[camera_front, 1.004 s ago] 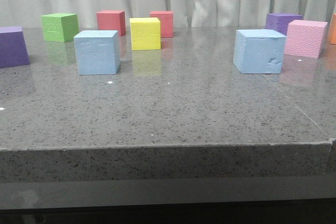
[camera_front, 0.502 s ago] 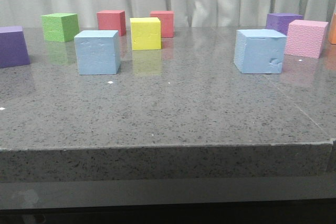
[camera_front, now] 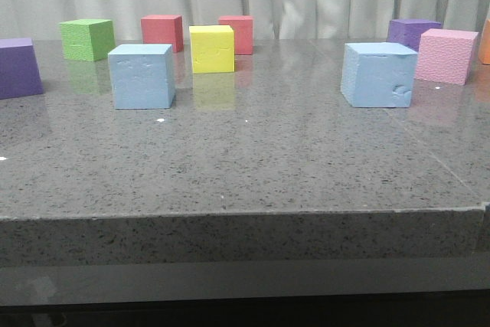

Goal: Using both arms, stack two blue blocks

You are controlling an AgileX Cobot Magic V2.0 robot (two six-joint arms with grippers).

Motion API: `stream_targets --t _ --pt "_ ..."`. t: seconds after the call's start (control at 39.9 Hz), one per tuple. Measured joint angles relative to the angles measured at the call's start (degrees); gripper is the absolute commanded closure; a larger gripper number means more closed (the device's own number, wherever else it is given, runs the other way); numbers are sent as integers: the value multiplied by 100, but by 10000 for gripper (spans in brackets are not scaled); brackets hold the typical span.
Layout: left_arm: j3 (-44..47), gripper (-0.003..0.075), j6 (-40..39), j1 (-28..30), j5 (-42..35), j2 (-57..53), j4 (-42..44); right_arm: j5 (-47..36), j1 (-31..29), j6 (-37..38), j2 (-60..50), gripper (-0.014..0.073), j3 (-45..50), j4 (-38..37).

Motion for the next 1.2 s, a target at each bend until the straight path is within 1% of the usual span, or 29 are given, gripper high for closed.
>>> stream_targets --t 0.13,0.2,0.3,0.4,0.5,0.63,0.88,1.0,1.2 --pt "0 356 0 0 0 0 0 385 371 -84 772 -40 -588 52" --pt "0 356 0 0 0 0 0 568 657 32 1271 -40 -966 19" --pt "0 356 0 0 0 0 0 710 1099 635 1934 -39 -1491 -419" --pt "0 356 0 0 0 0 0 799 1509 1429 2538 -37 -1981 -1185" --pt "0 356 0 0 0 0 0 903 1814 2154 3183 -33 -2514 -1752" --pt "0 356 0 0 0 0 0 1111 1887 2582 3905 -33 -3115 -2049" --pt "0 356 0 0 0 0 0 1215 1887 2806 4998 -33 -4012 -2206" --pt "0 356 0 0 0 0 0 1224 1822 2806 5303 -33 -4241 -2206" --pt "0 356 0 0 0 0 0 1224 1602 2813 5540 -33 -4277 -2209"
